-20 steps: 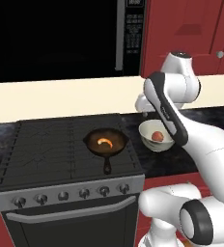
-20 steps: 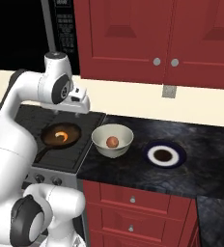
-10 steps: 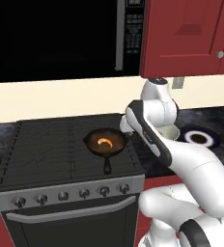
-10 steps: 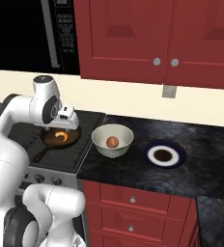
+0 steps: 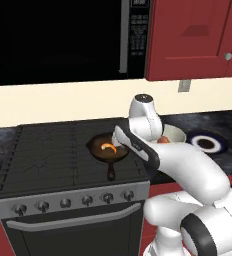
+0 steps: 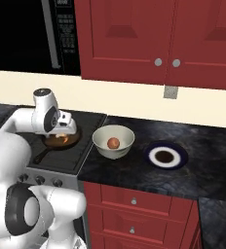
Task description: Place the shrimp on the plate and place the onion on the same plate.
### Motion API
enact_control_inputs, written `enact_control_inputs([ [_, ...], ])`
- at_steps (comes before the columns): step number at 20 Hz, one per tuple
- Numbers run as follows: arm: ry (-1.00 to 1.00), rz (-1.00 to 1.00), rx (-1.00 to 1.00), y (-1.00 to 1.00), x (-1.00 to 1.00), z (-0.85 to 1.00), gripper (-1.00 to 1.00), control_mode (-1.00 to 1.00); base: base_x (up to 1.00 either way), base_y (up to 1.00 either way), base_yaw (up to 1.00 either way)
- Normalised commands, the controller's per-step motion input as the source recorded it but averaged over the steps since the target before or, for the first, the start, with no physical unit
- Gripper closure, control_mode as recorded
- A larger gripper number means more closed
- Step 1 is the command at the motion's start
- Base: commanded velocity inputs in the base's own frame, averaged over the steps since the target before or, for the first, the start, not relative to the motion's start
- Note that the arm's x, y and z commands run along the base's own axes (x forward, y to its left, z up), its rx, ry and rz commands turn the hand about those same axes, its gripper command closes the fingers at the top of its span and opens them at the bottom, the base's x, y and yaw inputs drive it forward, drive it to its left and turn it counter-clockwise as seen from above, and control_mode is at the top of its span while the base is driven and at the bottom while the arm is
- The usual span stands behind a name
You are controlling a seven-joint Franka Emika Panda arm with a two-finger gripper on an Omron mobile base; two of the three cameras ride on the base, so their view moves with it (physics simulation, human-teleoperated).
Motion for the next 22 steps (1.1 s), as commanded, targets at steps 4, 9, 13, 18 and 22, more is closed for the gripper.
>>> enact_control_inputs([
  [4, 0.06, 0.07, -0.02, 0.28, 0.71, -0.04, -1.00, -1.00, 0.00, 0.00, 0.00],
  [9, 0.05, 0.02, -0.02, 0.39, 0.67, -0.33, -1.00, -1.00, 0.00, 0.00, 0.00],
  [13, 0.04, 0.01, 0.00, 0.16, 0.63, -0.47, -1.00, -1.00, 0.00, 0.00, 0.00],
  [18, 0.05, 0.00, -0.01, 0.12, 0.57, -0.30, -1.00, -1.00, 0.00, 0.00, 0.00],
  [22, 0.03, 0.04, 0.00, -0.02, 0.26, -0.51, -1.00, -1.00, 0.00, 0.00, 0.00],
])
